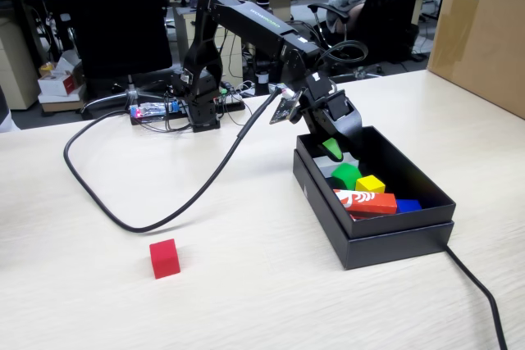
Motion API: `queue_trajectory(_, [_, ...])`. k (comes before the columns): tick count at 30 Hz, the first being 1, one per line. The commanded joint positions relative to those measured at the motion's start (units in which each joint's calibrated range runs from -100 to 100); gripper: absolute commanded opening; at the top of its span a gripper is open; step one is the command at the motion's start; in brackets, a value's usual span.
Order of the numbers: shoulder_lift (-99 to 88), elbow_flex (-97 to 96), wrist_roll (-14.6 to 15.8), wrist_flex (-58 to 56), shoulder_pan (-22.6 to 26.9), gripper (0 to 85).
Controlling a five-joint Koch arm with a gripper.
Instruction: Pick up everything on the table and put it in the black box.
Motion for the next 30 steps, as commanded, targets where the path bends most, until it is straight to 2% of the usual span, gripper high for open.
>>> queue_trajectory(1, [-3.74,1.43,-0.49,0.66,0.00,31.1])
queue_trajectory(9, [-18.43,1.97,-0.34,-0.03,-0.24,32.8])
queue_trajectory(12, [-26.92,0.34,-0.10,-0.03,-0.15,40.8])
queue_trajectory(13, [-29.56,-0.39,-0.39,-0.03,-0.24,40.7])
queue_trajectory(18, [-39.20,-3.11,-4.54,-0.11,-2.74,40.7])
queue_trajectory(26, [-39.54,-3.65,-12.36,-0.20,-11.43,41.6])
queue_trajectory(30, [-35.98,-5.01,-14.65,-0.20,-16.07,41.9])
